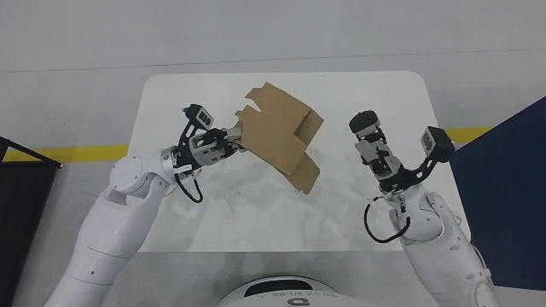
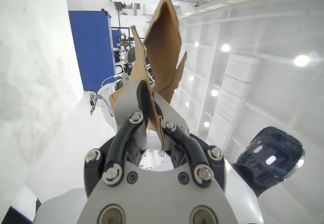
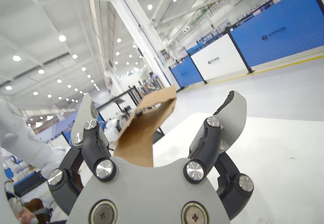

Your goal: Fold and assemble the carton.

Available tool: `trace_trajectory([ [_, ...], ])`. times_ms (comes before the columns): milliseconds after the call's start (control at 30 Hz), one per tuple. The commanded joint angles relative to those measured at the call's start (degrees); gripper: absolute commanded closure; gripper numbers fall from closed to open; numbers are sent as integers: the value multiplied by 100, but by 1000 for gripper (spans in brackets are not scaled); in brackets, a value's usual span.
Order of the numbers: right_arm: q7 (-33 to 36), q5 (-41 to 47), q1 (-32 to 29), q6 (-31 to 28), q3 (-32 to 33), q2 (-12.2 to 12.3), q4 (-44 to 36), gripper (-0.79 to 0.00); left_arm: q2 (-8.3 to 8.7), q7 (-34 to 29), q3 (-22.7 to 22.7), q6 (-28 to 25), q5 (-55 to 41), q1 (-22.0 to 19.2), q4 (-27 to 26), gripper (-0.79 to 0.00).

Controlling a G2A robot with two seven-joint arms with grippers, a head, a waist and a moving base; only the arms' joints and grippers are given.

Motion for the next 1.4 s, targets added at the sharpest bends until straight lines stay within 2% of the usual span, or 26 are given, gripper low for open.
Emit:
trace_trajectory([
  [0,717,1150,14,-340,-216,66,-24,-720,-4,0,0,-9,48,-21,3,0],
  [133,2020,2541,241,-26,-464,199,66,-628,-11,24,54,-52,275,-47,-46,0],
  [300,3033,3210,600,697,-663,257,316,-597,-27,24,89,-6,248,-59,-69,0],
  [433,3205,3363,732,787,-783,244,414,-573,-29,-4,64,-1,260,-63,-68,0],
  [533,3314,3689,766,817,-881,232,457,-508,-28,-42,53,-9,311,-44,-58,0],
  [667,3860,4732,870,973,-1105,224,517,-443,-23,-107,43,-23,444,-45,-57,0],
  [733,4148,5017,923,1103,-1146,229,593,-443,-25,-128,56,-37,495,-40,-55,0],
  [867,4404,4987,1029,1394,-1233,224,749,-449,-25,-221,75,-73,612,-73,-45,0],
  [967,4462,5081,1068,1526,-1294,209,782,-425,-22,-272,80,-114,751,-98,-85,0],
  [1033,4481,5197,1076,1584,-1313,200,798,-382,-18,-299,86,-131,861,-105,-119,0],
  [1067,4504,5249,1084,1599,-1318,196,807,-329,-18,-332,101,-121,863,-102,-134,0],
  [1100,4548,5358,1081,1645,-1347,189,810,-323,-20,-349,110,-135,866,-98,-145,0],
  [1233,4774,5664,1143,1776,-1369,177,904,-342,-19,-448,221,-175,1125,-83,-176,0],
  [1367,4730,5479,1199,1817,-1371,162,985,-332,-20,-405,266,-240,1353,-100,-147,0],
])
